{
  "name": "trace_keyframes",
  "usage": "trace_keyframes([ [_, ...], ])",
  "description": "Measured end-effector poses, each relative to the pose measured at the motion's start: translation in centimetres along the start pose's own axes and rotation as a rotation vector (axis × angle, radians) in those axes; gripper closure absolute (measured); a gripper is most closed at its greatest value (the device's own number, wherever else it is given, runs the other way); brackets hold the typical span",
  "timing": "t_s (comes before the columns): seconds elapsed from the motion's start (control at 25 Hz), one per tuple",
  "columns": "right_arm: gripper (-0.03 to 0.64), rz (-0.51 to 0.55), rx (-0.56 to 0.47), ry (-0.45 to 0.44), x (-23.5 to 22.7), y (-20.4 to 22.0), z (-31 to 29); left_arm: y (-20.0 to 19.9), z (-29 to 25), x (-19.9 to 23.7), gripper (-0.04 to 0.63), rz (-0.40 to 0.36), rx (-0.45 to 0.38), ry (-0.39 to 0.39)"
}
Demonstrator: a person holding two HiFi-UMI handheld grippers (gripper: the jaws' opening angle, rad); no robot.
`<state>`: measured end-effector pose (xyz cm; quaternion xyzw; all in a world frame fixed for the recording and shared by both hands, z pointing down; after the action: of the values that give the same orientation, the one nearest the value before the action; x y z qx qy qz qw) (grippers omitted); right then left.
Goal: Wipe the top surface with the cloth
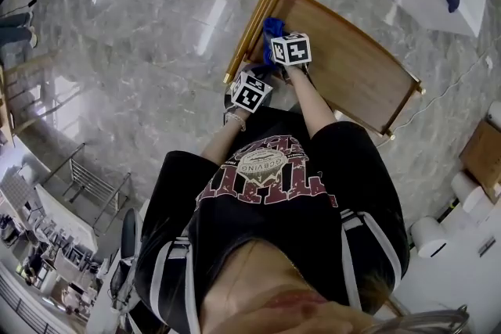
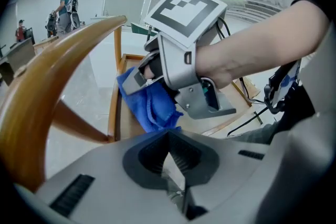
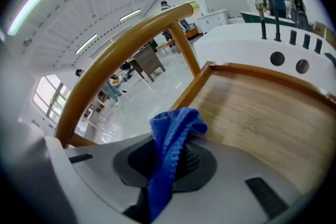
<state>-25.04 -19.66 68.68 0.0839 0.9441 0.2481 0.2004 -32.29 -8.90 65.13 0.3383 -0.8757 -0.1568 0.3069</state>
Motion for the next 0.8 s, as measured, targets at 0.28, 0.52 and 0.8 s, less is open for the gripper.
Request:
trace_keyframes([
  [0.28, 0.561, -0.025, 0.007, -0.139, 2.6, 1.7, 0.9, 1.2, 1.3, 0.7, 0.548, 0.028, -0.018, -0.065],
  [0.52, 0.561, 0.043, 0.05, -0.097, 3.2, 3.5, 0.4, 1.2, 1.1, 0.8, 0.548, 0.019, -0.004, -0.07],
  [0.8, 0.561, 0.128, 0.042, -0.059, 3.3, 3.6, 0.6, 1.3, 0.8, 1.0, 0.548, 0.023, 0.019, -0.092],
])
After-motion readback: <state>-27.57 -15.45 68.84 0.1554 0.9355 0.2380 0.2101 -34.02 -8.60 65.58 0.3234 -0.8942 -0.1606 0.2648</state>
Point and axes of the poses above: the fingertips, and each gripper's own axes: z backward along the fingers, x to its left, y out of its underside, the point moved 7 cm from there along z, backward along the fingers, and after that the axes turned 9 degrees about y, right-handed, at the moved point
